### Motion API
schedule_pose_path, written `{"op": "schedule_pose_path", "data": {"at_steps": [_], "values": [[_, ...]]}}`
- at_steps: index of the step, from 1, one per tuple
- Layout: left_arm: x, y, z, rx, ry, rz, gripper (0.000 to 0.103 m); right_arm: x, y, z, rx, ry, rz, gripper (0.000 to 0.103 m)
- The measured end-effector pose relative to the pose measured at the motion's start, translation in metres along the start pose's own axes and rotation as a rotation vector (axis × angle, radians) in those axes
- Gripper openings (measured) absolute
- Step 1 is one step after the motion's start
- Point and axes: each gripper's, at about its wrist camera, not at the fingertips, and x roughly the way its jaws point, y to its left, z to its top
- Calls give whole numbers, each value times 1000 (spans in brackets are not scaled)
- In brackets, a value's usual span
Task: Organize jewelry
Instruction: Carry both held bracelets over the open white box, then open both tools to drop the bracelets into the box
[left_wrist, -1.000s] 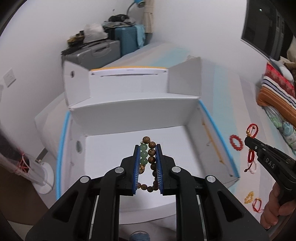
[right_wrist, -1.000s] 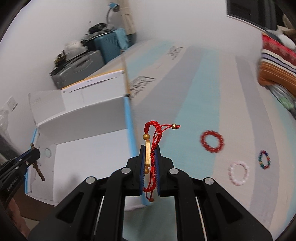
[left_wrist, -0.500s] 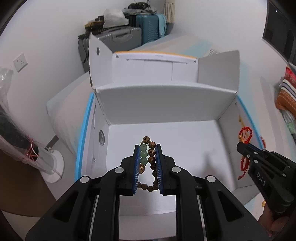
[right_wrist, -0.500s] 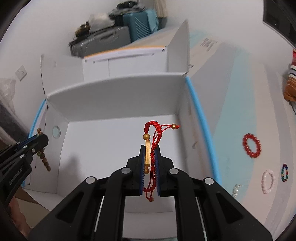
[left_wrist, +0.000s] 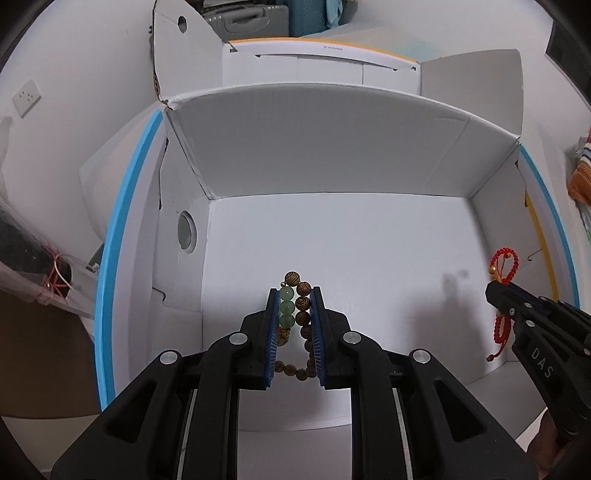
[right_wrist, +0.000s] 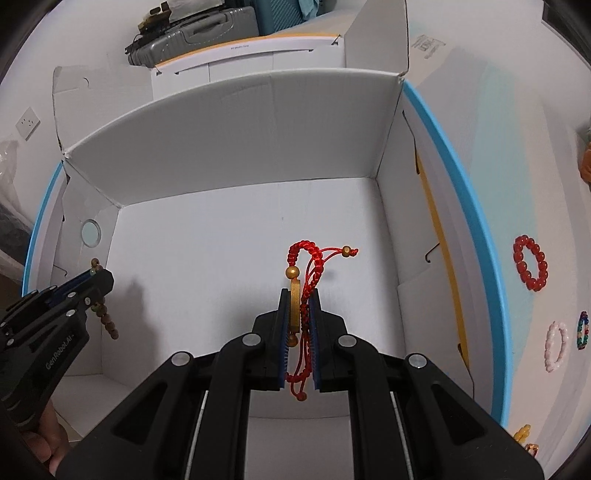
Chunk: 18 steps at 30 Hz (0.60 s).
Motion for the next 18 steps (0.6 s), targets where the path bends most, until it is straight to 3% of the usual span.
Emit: {"op": "schedule_pose_path", "data": {"at_steps": [6,10,13,18], "values": [[-2,-1,-1,6,-1,21,20,4,3,2,1,8,0,12],[-8,-1,-2,1,-26,46,28,0,4,3,1,-7,5,32],[-13,-1,-1,-5,-34,50,42,-4,4,3,9,-23,16,50],[-23,-3,-2,-8,-62,63,57,-18,6,2,13,-63,27,63]]}}
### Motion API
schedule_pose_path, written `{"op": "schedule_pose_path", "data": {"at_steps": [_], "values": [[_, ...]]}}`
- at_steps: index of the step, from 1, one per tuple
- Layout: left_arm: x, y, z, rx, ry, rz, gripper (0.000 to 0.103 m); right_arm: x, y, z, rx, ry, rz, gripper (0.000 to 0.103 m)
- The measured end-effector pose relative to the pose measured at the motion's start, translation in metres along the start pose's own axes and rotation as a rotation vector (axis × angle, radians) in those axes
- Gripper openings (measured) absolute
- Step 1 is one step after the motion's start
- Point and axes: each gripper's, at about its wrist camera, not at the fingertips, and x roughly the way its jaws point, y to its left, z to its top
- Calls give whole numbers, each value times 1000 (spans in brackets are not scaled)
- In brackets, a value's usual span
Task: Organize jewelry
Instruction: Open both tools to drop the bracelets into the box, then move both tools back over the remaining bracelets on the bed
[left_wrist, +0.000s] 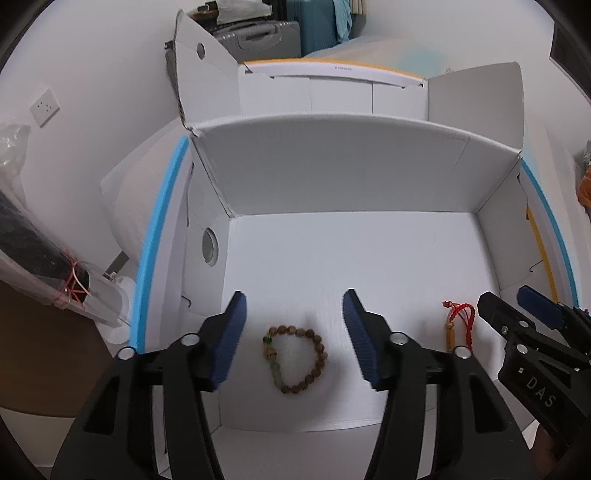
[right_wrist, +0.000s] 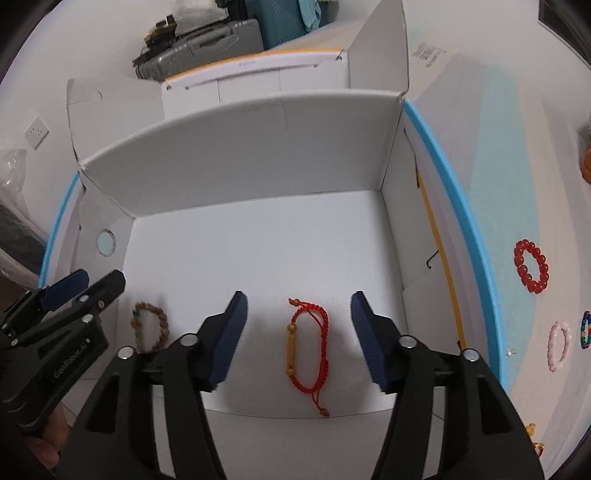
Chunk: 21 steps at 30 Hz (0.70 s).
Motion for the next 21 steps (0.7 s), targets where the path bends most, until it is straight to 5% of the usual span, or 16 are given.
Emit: {"op": "schedule_pose_path", "data": {"at_steps": [4,9,15,21], "values": [[-12,3,1,-4,-33,18,73,-13,2,1,1,-40,-2,75],[-31,9,1,-15,-90,29,85,-24,0,-2,-3,-62,-11,77],[-47,12,-1,-34,-141,39,94,-45,-3,-8,3,-118,-18,92],[-62,7,-5,-20,-165,29,97,-63,-14,-11,23,-159,-32,95]]}}
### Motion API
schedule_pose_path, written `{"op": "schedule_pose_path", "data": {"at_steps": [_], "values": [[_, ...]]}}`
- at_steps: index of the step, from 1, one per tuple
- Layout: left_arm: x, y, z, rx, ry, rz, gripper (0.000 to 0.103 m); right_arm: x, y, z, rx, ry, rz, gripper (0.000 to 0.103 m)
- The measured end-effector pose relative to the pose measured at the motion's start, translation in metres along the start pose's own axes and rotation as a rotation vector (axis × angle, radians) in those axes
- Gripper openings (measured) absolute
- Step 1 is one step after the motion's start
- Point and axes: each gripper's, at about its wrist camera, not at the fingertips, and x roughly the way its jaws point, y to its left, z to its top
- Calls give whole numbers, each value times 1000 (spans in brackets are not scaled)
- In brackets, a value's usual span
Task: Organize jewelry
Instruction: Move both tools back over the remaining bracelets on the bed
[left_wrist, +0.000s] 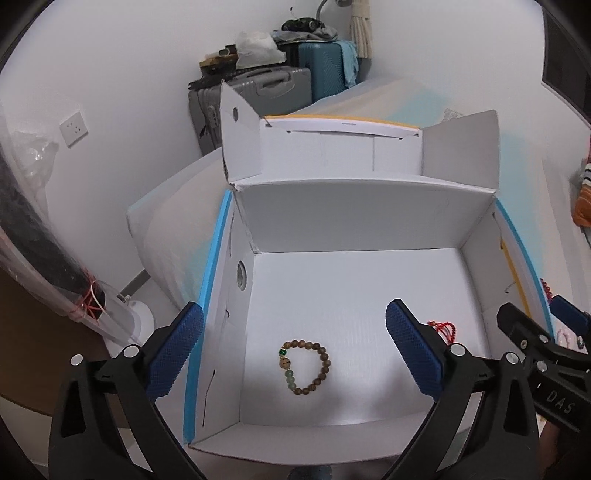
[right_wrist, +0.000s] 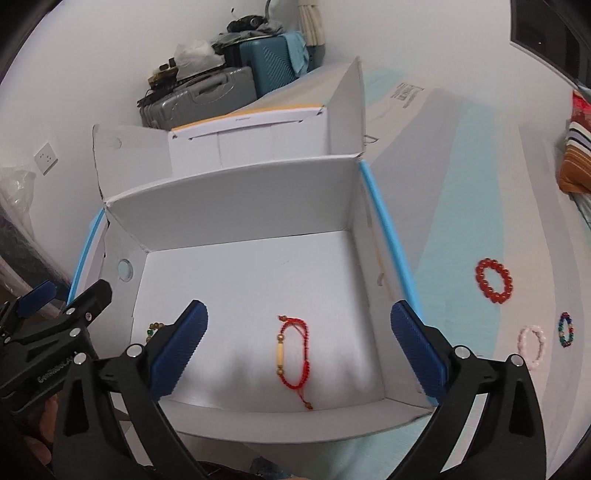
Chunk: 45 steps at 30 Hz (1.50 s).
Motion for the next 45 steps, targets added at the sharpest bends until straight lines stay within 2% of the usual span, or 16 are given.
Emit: {"op": "schedule_pose_path", "data": {"at_steps": [7,13,25,37,45], "values": [[-18,-13,-3,12,-22,-24,97,-26,-27,-4,43,-36,-33,95],[-31,-41,-5,59,-31,-55,97,-45,-56,-12,72,-54,-72,95],[-52,-113,-15,170,-56,-148,97,-75,-133,-37,153,-74,-167,95],[-67,-197,-34,294,-59,-248,97,-93,-223,-79,237,-43,-291,95],[-64,-241,-48,351,-40,-287,97,-106,-266,-104,303,-27,-318,95]]}}
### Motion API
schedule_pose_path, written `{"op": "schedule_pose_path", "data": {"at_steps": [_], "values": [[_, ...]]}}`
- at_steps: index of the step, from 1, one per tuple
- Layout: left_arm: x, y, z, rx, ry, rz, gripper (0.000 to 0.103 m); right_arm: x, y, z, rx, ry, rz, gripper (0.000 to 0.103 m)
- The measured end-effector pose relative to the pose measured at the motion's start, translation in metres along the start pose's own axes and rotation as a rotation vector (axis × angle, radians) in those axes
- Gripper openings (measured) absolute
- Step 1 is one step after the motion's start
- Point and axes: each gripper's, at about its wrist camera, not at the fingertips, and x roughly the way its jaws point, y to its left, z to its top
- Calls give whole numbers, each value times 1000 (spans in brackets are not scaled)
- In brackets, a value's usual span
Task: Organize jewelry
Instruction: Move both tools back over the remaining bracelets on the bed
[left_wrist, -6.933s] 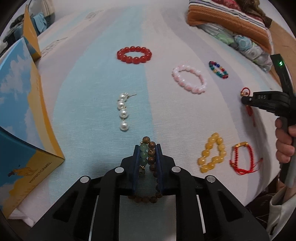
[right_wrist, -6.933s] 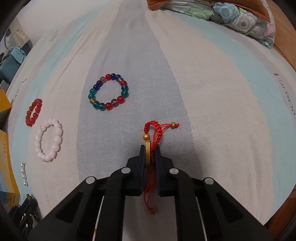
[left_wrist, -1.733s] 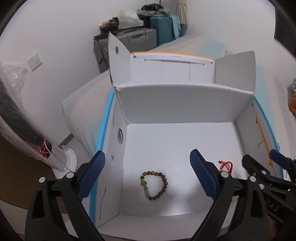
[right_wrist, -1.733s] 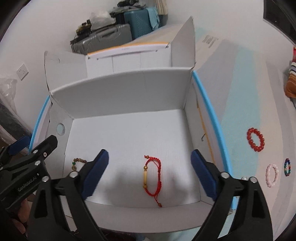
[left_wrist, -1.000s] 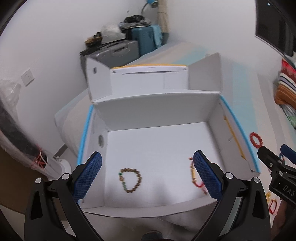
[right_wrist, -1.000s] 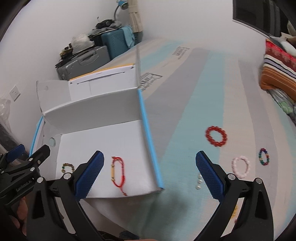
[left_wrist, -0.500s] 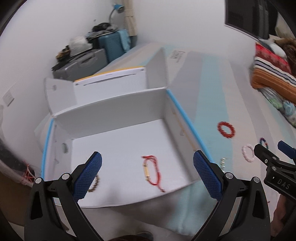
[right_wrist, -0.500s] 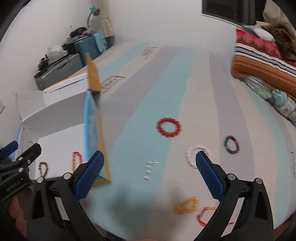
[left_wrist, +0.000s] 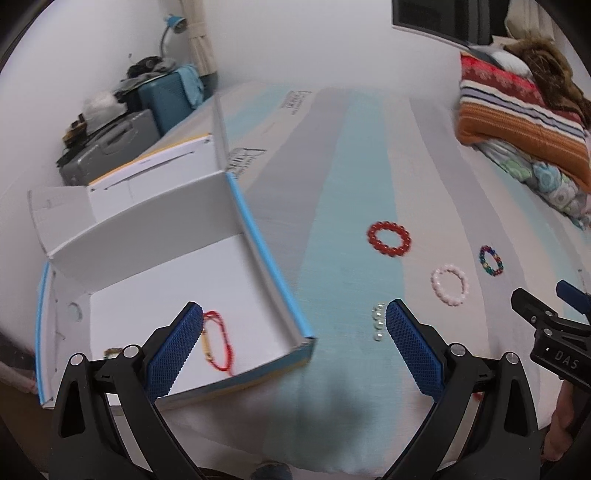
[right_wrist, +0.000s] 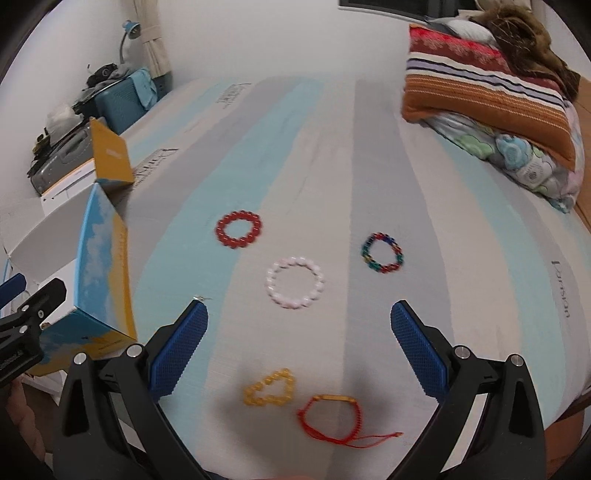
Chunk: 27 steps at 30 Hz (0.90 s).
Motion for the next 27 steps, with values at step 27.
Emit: {"op": "schedule_pose_path", "data": {"at_steps": [27], "values": [[69,-135,-40,208,157,-170,97,18,-84,-62,36,133,-30,95]]}}
